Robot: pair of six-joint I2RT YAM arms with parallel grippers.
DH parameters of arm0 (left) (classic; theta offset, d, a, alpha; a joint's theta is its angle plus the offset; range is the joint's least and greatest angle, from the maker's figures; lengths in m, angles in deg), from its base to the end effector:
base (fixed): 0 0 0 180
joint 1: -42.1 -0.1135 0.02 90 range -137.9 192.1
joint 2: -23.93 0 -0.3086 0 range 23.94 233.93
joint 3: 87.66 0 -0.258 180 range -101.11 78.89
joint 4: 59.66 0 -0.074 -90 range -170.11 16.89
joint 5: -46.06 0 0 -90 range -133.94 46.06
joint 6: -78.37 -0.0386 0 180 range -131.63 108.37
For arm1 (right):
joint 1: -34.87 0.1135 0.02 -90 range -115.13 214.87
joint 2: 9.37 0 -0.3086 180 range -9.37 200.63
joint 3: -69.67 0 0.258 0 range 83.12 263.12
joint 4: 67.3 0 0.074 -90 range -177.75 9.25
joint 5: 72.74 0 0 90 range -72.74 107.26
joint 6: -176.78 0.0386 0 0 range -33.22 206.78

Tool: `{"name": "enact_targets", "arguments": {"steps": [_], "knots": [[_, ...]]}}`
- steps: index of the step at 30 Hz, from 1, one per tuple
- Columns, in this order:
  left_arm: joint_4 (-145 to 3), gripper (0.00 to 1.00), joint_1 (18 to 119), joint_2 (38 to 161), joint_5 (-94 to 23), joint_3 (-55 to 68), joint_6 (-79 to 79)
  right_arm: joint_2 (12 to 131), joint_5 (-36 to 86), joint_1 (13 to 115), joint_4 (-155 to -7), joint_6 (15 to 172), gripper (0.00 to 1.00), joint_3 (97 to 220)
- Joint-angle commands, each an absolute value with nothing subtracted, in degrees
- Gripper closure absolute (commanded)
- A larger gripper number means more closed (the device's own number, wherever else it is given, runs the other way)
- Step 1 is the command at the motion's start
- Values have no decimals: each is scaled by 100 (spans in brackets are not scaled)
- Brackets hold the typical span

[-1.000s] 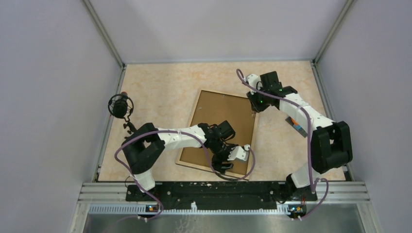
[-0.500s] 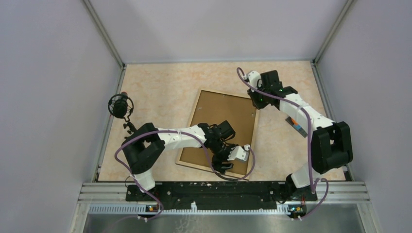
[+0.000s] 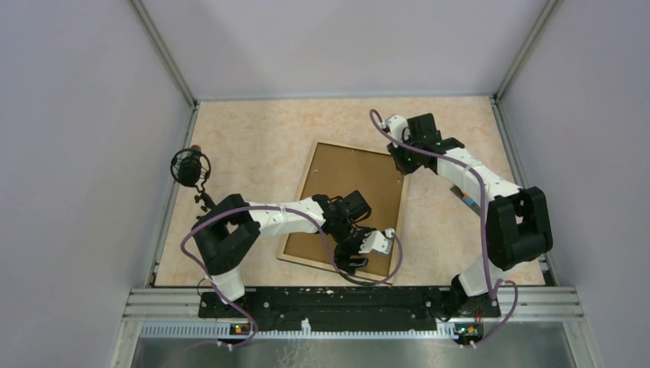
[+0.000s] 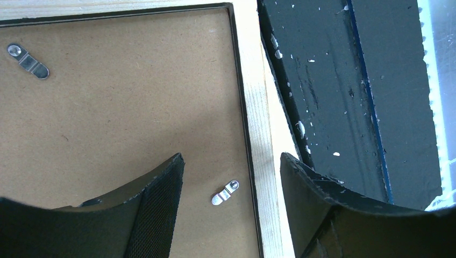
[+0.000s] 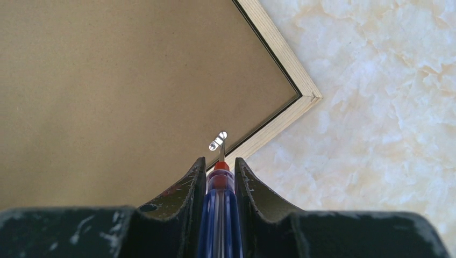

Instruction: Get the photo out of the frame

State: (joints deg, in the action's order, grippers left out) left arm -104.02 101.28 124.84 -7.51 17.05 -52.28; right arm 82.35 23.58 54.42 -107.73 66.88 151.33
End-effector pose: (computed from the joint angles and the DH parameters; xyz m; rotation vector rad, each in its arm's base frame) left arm 0.1581 -0.3097 0.2063 2.2019 1.6449 -0.9691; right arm 0.3329 0.1227 0.2902 -0.8722 2.2886 0.1325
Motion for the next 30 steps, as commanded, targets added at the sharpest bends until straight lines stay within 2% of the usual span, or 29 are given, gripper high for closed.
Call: {"name": "enact_targets", "arguments": {"steps": [1,15,21,27,30], "knots": [[-10391,28,10121,12572,-878,1851,-5305,8299,2526,5544,-10601,6754,100,15016],[-10395,28,10116,12585,-881,1856,-5287,8140,3295,5553,-10901,6887,100,15294],[-10191,21,9933,12358,-971,1781,-4921,7744,3048,5405,-11086,6892,100,15692],[-9626,14,8891,11840,-950,1637,-3720,7219,3458,4965,-11182,7130,100,15678],[-9174,13,8198,11530,-1459,1751,-3026,6985,3690,4670,-11124,7211,100,15367]]}}
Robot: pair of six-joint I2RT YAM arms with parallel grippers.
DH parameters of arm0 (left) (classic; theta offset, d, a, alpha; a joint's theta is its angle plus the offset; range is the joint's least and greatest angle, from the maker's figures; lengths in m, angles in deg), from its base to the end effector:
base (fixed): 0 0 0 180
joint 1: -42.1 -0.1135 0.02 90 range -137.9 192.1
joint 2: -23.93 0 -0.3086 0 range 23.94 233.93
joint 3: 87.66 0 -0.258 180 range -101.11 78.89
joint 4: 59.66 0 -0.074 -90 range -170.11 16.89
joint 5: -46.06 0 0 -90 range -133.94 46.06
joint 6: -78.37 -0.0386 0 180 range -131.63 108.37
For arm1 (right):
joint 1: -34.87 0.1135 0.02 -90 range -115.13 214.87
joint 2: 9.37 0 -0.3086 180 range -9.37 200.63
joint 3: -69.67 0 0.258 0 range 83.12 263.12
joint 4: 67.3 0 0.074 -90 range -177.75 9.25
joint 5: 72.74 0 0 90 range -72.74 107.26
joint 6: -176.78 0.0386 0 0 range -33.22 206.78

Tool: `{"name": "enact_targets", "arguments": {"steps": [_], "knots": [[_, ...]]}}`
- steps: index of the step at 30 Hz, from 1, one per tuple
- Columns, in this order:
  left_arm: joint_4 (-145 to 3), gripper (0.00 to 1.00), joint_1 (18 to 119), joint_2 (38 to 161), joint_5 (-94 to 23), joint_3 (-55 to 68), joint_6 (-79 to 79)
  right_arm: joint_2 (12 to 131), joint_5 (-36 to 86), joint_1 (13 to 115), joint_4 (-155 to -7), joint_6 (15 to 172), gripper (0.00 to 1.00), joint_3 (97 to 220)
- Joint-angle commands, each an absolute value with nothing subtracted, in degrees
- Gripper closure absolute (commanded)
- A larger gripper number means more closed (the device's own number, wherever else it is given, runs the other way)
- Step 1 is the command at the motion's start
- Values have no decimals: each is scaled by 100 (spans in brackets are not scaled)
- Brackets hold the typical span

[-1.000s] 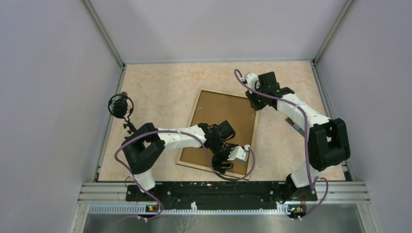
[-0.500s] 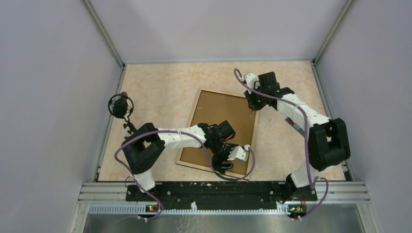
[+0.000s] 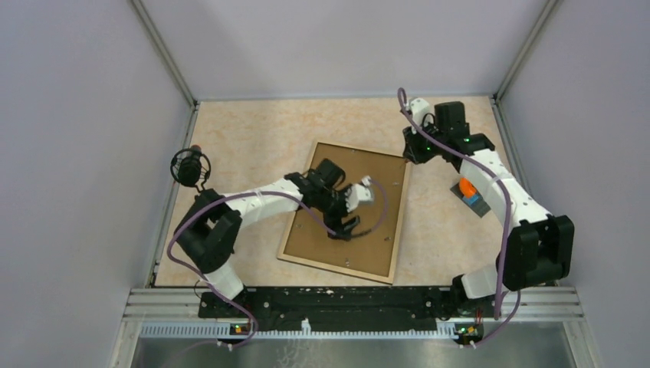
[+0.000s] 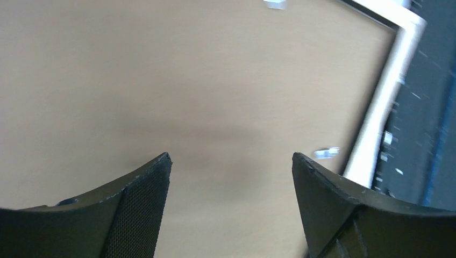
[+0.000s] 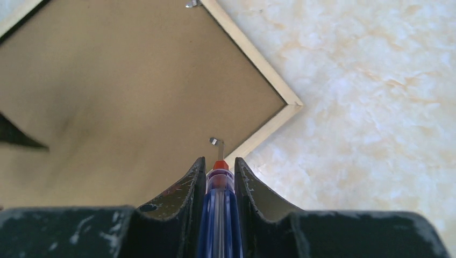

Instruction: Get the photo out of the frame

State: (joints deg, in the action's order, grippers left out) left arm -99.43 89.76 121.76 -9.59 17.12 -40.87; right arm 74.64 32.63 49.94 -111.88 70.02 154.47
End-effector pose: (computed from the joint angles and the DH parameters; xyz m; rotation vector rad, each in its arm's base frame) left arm 0.2192 -0.2729 0.2262 1.7870 1.9302 -0.9034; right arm 0.3122 0.0947 0.3470 -0.7633 2.1907 0.2979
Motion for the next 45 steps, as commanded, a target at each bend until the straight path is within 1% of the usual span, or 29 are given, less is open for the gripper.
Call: {"name": "enact_targets", "arguments": {"steps": [1,3,5,8,11,16,20,21,24,27,31,32,34,36,38,39,41,42,45], "knots": [[-9047,13,7990,11438,-1642,1787,-2838,6923,3781,4559,-11087,7232,100,15242],[-8781,15,7631,11354,-2399,1842,-2425,6791,3976,4318,-10935,7332,100,15006],[-8705,19,7460,11407,-3190,1799,-2008,6706,4250,4053,-10822,7434,100,14817],[-8651,20,7243,11564,-3833,1843,-1637,6647,4511,3811,-10699,7526,100,14624],[-8576,24,7044,11743,-4236,1935,-1458,6561,4604,3680,-10613,7561,100,14486],[-8409,30,6558,12048,-4153,2080,-1306,6454,4646,3596,-10580,7561,100,14412],[-8394,33,6494,12321,-3954,2052,-1584,6479,4687,3582,-10562,7571,100,14413],[-8398,35,6495,12392,-3881,2031,-1686,6488,4695,3577,-10562,7570,100,14417],[-8431,50,6495,12630,-3589,1902,-1995,6478,4712,3567,-10555,7571,100,14405],[-8493,60,6495,12931,-3352,1700,-2286,6489,4722,3566,-10549,7562,100,14382],[-8605,72,6495,13374,-3121,1195,-2851,6519,4731,3543,-10545,7561,100,14365],[-8684,73,6495,13523,-3065,1005,-3076,6522,4739,3539,-10545,7561,100,14367],[-9037,73,6484,13909,-3156,385,-3391,6524,4736,3533,-10549,7553,100,14352],[-9383,73,6429,14318,-2998,-207,-3711,6516,4736,3520,-10545,7553,100,14335],[-9581,70,6417,14588,-3019,-793,-3982,6506,4749,3510,-10545,7560,100,14341],[-9666,63,6416,14702,-3093,-1049,-4000,6499,4749,3505,-10545,7566,100,14350],[-9804,46,6410,14756,-3213,-1487,-3934,6462,4749,3509,-10553,7578,100,14365],[-9777,40,6408,14665,-3244,-1592,-3834,6444,4749,3508,-10541,7586,100,14359],[-9660,33,6476,14095,-2745,-1537,-3528,6389,4724,3431,-10500,7626,100,14348]]}}
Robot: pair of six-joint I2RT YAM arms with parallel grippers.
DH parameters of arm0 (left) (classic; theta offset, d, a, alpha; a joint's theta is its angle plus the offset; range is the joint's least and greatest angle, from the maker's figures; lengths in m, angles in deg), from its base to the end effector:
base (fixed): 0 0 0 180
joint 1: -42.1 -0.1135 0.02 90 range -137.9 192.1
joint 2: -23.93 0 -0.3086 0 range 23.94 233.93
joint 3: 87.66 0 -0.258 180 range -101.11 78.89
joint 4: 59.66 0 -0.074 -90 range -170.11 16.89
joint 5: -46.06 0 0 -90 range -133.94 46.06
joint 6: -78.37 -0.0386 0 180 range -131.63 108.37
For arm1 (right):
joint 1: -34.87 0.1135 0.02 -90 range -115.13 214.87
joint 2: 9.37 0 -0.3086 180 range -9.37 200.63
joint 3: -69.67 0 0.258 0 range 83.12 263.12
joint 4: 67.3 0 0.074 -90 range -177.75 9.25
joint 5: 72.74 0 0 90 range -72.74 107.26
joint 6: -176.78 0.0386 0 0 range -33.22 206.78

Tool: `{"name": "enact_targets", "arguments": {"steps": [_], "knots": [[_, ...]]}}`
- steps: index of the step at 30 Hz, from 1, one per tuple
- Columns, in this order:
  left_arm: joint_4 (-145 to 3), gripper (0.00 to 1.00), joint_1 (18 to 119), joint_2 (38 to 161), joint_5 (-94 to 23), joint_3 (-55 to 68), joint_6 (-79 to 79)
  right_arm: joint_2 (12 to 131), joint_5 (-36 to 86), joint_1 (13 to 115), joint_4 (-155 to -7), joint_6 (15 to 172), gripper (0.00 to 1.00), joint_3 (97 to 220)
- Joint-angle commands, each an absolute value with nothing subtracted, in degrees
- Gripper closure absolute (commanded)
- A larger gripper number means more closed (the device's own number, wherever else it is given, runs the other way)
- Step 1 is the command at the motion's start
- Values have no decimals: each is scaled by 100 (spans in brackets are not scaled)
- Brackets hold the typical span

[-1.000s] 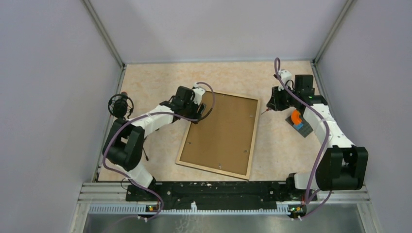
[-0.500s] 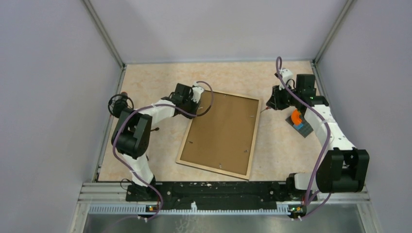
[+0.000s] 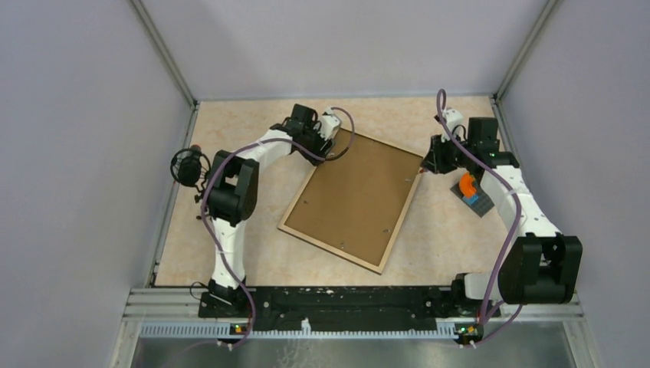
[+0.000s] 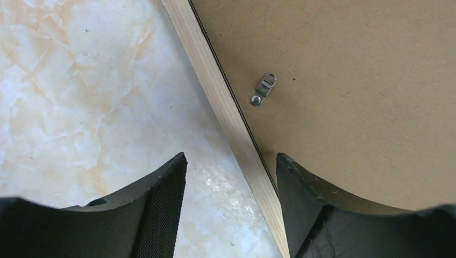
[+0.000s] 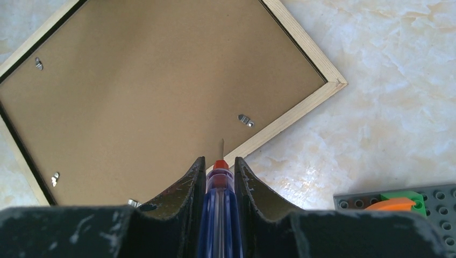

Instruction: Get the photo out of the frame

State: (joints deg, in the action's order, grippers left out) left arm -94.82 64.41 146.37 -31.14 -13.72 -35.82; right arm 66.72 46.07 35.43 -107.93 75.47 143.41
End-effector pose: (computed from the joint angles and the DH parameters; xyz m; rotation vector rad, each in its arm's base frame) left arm 0.4616 -0.1987 0.2138 1.0575 2.2181 -0.2613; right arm 0.2823 0.0214 0.3290 -0.4807 2.2026 0.4816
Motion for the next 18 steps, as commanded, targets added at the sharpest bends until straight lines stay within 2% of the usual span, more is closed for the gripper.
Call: {"name": "enact_targets", "arguments": {"steps": [1,4,8,18], "knots": [[-9564,30,6576,13866,-2698,-1392,-3371,6385,4716,3346,-10481,7650,100,14350],[-9328,28,7170,13209,-2657,-784,-3059,6382,4635,3251,-10425,7728,100,14360],[-8917,28,8229,12880,-3387,-211,-2846,6377,4606,3095,-10405,7804,100,14416],[-9220,26,9591,13917,-3562,-1121,-2055,6249,4764,2545,-10344,7904,100,14442]]}}
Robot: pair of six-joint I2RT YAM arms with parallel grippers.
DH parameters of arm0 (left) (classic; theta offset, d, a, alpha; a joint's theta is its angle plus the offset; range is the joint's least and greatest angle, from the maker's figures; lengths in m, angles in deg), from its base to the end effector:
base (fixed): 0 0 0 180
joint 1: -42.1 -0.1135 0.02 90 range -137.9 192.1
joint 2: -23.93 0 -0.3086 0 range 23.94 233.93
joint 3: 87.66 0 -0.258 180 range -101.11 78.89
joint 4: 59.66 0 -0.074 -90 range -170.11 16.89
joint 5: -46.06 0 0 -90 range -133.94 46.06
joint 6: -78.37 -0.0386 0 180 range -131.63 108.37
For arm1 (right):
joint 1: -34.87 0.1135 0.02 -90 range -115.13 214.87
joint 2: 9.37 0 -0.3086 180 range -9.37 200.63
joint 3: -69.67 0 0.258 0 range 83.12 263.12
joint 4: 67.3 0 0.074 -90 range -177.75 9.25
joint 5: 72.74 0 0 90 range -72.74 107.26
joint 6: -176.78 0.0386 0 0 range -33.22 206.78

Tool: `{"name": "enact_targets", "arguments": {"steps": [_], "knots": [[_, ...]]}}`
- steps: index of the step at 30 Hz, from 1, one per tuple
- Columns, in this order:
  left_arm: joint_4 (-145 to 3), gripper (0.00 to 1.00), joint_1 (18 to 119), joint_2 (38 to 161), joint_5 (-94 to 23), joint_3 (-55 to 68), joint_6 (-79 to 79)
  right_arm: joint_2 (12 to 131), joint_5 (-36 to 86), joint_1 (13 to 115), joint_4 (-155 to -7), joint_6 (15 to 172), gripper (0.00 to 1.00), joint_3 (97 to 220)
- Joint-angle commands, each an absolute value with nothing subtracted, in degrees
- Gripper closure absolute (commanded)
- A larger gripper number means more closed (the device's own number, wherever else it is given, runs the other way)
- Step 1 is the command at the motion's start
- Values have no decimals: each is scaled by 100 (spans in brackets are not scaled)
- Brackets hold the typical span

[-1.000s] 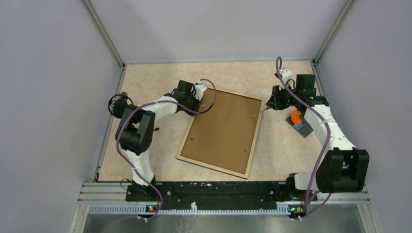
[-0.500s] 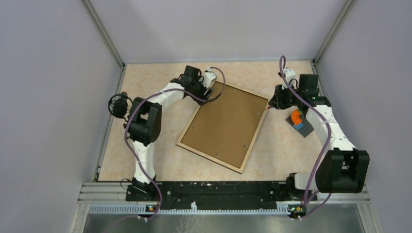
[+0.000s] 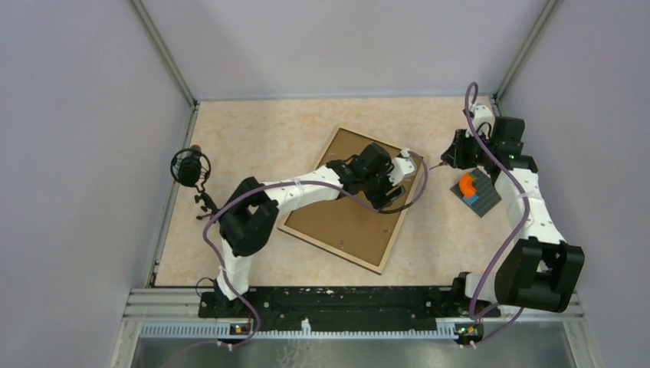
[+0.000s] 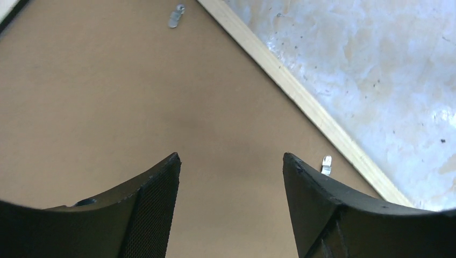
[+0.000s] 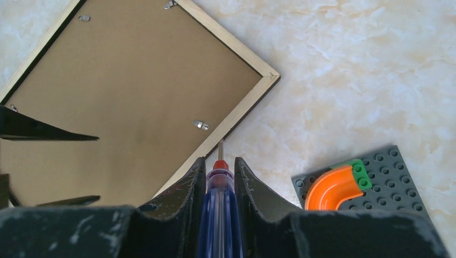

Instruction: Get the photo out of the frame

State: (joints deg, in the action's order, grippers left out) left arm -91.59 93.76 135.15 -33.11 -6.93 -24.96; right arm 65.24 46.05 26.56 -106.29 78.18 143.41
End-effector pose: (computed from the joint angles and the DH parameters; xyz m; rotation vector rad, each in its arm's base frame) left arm 0.2826 -0.3690 0.2702 1.3621 1.9594 -0.5467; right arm 0.2786 -0.0219 0.3380 -0.2673 2.1794 0.4035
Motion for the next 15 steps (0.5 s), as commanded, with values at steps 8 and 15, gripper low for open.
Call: {"name": "enact_targets", "arguments": {"steps": [8,15], "knots": [[-9155,30,9997,14740,-3951,-1901,-1785,6195,4820,2477,-10334,7913,100,14413],[-9228,36,10230,15254,-3981,-2277,-1834,6216,4862,2468,-10338,7904,100,14407]]}}
